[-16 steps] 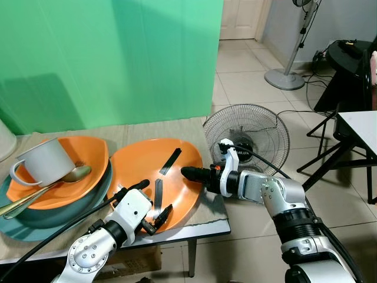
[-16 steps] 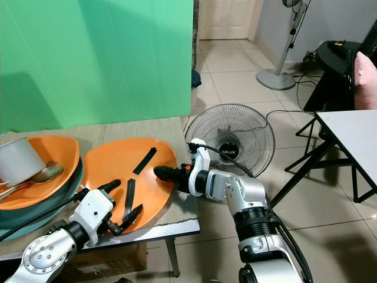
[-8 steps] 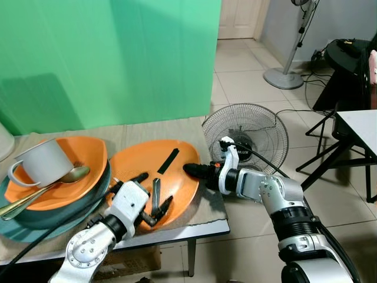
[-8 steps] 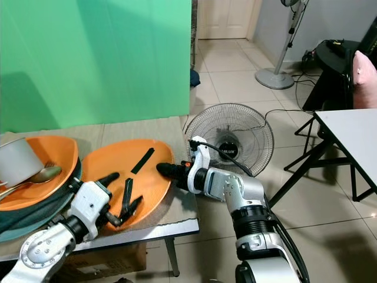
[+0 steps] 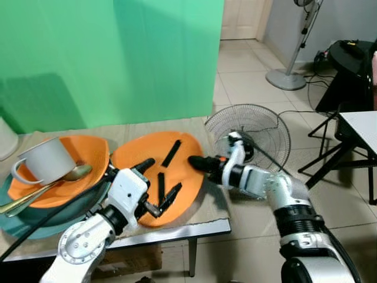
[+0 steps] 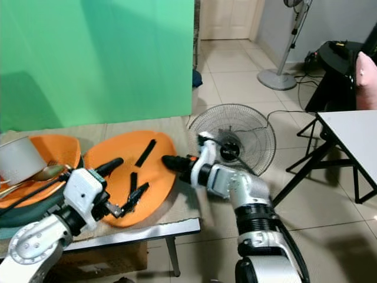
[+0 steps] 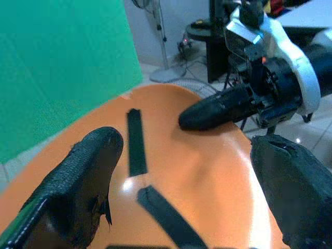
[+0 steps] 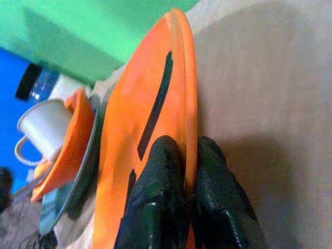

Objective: Setting the table

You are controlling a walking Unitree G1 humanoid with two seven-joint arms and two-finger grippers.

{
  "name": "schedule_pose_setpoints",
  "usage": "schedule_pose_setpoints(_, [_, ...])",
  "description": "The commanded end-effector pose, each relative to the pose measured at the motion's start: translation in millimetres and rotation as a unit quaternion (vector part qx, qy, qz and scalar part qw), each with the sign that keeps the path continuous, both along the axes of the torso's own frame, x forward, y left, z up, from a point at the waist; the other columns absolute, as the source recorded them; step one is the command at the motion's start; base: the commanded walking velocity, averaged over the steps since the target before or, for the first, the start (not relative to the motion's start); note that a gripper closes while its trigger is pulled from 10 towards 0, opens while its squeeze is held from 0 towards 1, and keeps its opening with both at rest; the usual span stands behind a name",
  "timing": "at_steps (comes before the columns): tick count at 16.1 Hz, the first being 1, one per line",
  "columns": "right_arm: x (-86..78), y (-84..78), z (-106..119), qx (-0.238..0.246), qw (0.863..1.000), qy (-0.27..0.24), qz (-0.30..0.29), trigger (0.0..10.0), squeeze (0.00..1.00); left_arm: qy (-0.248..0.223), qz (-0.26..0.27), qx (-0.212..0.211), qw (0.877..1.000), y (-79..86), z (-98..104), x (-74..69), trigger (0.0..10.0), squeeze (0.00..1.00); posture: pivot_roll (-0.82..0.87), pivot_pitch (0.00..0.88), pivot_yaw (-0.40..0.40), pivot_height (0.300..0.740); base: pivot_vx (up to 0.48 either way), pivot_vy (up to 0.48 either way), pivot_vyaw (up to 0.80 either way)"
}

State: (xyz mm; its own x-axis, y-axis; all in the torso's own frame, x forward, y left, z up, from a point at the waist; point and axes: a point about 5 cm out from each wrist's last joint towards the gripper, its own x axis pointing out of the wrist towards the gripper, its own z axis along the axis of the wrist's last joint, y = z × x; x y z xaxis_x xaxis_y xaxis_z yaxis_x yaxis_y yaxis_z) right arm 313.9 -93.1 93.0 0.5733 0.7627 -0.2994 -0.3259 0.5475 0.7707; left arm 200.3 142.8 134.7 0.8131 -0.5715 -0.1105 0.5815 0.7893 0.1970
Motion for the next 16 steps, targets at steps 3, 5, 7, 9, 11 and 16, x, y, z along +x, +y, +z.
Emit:
schedule_pose_setpoints(3, [9.9, -28.0, 20, -0.012, 0.998, -0.039, -0.049, 0.0, 0.0, -0.011, 0.014, -0.01, 1.0, 1.4, 10, 0.2, 10.0, 0.0, -0.06, 0.0, 0.023, 0.74, 0.0, 0.0, 0.0])
schedule_pose_setpoints(5, [11.3, -43.7, 27, -0.026, 0.995, -0.062, -0.069, 0.0, 0.0, -0.018, 0.026, -0.006, 0.999, 4.0, 13, 1.3, 10.0, 0.0, -0.05, 0.0, 0.033, 0.74, 0.0, 0.0, 0.0])
schedule_pose_setpoints(7, [6.5, -62.3, 46, -0.002, 0.99, -0.1, -0.096, 0.6, 0.0, -0.033, 0.061, -0.013, 0.998, 7.7, 20, 2.3, 10.0, 0.0, -0.05, 0.0, 0.041, 0.74, 0.0, 0.0, 0.0])
schedule_pose_setpoints(9, [-0.2, -71.0, 60, 0.016, 0.984, -0.135, -0.115, 10.0, 0.0, -0.045, 0.096, -0.025, 0.994, 12.1, 24, 2.3, 10.0, 0.0, -0.06, 0.0, 0.05, 0.74, 0.0, 0.0, 0.0])
schedule_pose_setpoints(11, [-12.1, -81.0, 76, 0.031, 0.975, -0.169, -0.139, 10.0, 0.0, -0.038, 0.135, -0.038, 0.989, 16.5, 24, -1.2, 10.0, 0.0, -0.06, 0.0, 0.064, 0.74, 0.0, 0.0, 0.0])
schedule_pose_setpoints(16, [-34.9, -90.6, 88, 0.026, 0.957, -0.21, -0.2, 10.0, 0.0, -0.059, 0.178, -0.011, 0.982, 17.7, 24, -0.8, 10.0, 0.0, -0.07, 0.0, 0.072, 0.74, 0.0, 0.0, -0.53])
